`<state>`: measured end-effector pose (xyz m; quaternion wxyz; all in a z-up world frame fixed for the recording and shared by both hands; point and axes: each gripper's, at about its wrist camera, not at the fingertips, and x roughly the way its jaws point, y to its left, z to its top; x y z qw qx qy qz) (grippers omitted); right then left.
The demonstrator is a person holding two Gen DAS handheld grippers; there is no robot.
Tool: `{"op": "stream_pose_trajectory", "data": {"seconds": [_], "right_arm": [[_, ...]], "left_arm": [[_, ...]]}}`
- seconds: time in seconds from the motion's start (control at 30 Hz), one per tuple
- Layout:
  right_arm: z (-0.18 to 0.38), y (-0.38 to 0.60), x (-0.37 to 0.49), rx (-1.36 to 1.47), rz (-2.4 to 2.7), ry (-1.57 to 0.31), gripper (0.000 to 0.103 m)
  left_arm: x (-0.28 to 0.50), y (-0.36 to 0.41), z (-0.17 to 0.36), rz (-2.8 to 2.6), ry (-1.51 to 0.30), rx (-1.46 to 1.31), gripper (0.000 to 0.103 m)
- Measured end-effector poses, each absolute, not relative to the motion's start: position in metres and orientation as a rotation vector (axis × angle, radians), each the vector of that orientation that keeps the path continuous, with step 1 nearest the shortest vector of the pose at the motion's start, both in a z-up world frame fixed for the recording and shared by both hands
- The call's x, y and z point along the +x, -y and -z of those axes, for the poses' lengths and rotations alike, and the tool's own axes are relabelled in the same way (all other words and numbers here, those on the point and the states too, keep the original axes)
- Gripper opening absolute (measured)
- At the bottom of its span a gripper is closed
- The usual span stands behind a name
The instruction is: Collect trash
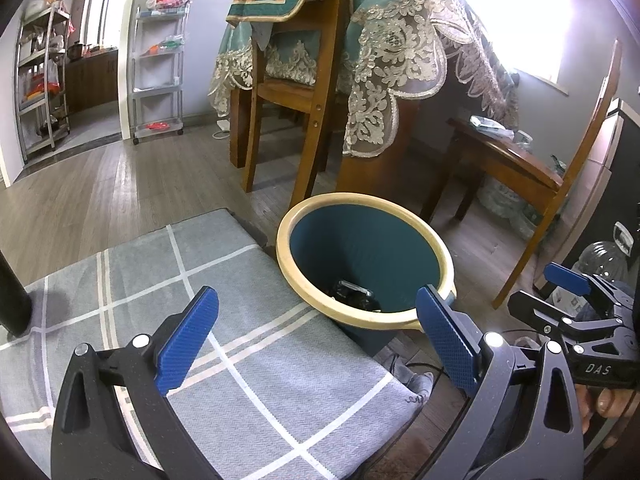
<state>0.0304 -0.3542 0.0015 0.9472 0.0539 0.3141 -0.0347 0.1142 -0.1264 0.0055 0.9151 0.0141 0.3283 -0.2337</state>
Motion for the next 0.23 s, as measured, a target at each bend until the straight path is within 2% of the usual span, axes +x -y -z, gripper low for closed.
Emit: {"op": "stream_pose_trajectory", "data": {"seconds": [0.23], "right_arm": [[0.0015,0.3523,0.0305,0.113,0.071,-0.644,0.097]], "left_arm": [[0.116,0.1237,0.0001,0.463,-0.697,0.034,0.097]]}}
